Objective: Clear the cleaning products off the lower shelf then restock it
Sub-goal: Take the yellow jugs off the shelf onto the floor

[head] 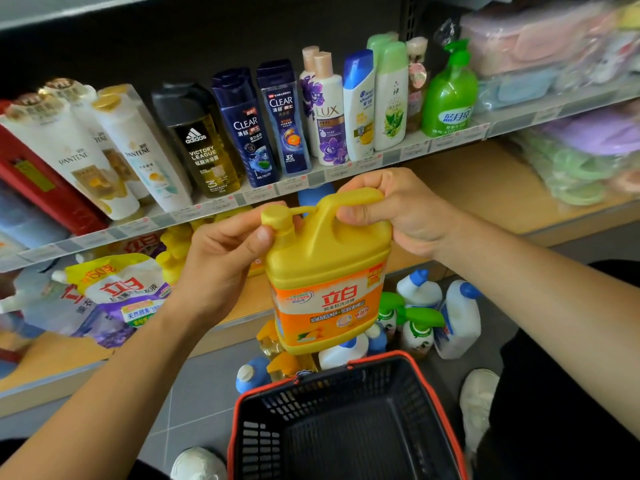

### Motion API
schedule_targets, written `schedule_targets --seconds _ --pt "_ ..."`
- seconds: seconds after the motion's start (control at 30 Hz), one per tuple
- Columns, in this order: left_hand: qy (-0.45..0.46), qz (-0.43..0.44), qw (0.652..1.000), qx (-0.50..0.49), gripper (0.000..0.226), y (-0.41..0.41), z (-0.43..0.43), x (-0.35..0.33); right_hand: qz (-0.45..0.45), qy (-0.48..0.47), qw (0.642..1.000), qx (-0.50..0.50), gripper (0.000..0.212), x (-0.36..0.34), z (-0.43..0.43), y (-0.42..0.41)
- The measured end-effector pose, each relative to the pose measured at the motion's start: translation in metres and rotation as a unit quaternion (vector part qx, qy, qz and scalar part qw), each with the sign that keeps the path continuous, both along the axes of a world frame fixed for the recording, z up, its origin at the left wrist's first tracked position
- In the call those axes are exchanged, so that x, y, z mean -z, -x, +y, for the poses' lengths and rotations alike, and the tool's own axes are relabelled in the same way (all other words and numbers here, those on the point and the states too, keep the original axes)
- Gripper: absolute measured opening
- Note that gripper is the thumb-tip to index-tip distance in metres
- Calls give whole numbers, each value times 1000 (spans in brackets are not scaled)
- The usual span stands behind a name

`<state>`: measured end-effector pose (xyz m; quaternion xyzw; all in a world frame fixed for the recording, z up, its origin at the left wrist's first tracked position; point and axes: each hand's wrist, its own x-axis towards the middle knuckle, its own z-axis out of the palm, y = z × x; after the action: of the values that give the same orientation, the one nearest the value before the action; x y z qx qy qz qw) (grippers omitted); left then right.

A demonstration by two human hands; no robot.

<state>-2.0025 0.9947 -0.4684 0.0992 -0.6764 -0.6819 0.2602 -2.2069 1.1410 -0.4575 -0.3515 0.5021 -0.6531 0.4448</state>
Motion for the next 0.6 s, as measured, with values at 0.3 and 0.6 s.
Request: schedule_targets --seconds 0.3,0.6 --pt "263 -29 959 -102 30 6 7 16 136 -7 982 127 32 7 -1 -17" --pt "339 -75 932 -102 7 9 8 21 250 -32 960 118 26 12 -1 -24"
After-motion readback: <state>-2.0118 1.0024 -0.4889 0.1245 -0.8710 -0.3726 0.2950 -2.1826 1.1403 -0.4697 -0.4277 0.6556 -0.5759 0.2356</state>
